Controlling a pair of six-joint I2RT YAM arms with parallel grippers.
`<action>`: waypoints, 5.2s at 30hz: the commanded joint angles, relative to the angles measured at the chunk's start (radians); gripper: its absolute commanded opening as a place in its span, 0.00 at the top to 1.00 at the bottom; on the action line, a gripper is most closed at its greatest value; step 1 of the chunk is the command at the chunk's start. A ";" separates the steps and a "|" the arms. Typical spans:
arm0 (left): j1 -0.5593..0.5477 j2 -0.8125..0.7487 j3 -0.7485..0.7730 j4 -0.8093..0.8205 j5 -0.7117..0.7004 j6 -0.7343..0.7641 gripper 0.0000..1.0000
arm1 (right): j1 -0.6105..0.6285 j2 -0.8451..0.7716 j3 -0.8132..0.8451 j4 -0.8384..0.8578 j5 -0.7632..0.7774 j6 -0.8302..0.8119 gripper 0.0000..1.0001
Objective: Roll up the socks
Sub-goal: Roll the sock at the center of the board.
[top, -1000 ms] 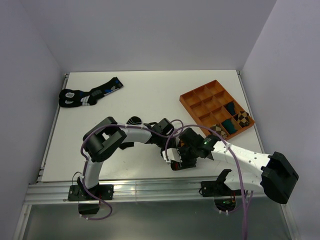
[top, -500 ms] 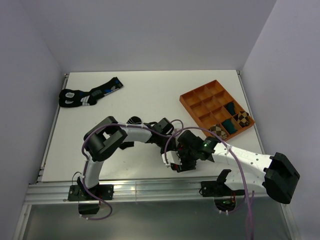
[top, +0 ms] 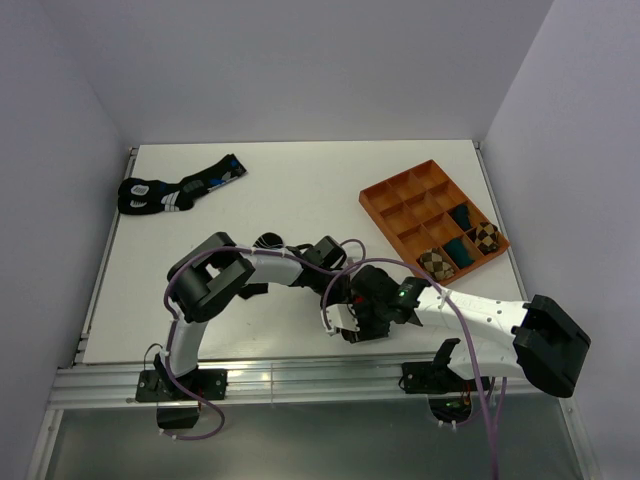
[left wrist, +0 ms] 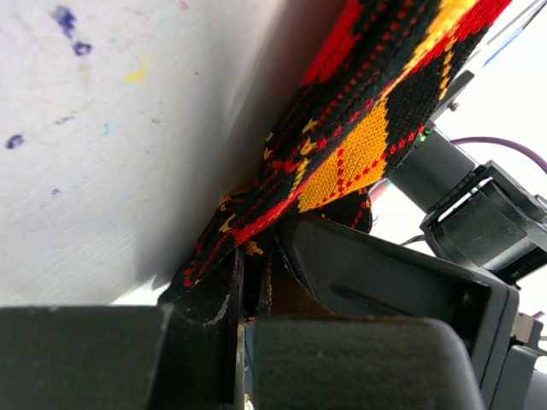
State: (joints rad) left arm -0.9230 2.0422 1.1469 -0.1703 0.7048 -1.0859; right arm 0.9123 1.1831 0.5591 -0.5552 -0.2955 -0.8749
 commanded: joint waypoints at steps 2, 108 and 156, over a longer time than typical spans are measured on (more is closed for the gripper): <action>0.015 0.024 -0.053 0.014 -0.137 0.021 1.00 | 0.008 0.026 -0.031 0.098 0.030 0.040 0.58; 0.455 -0.054 -0.125 0.230 -0.350 0.385 1.00 | -0.283 0.886 0.890 -0.718 -0.444 -0.285 0.80; 0.049 -0.653 -0.837 1.051 -0.550 0.480 0.52 | -0.329 1.133 1.124 -0.884 -0.484 -0.187 0.80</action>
State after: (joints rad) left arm -0.8650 1.4014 0.2832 0.7750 0.1009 -0.6754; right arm 0.5880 2.2929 1.6573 -1.4109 -0.8185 -1.0496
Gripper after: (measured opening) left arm 0.474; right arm 0.337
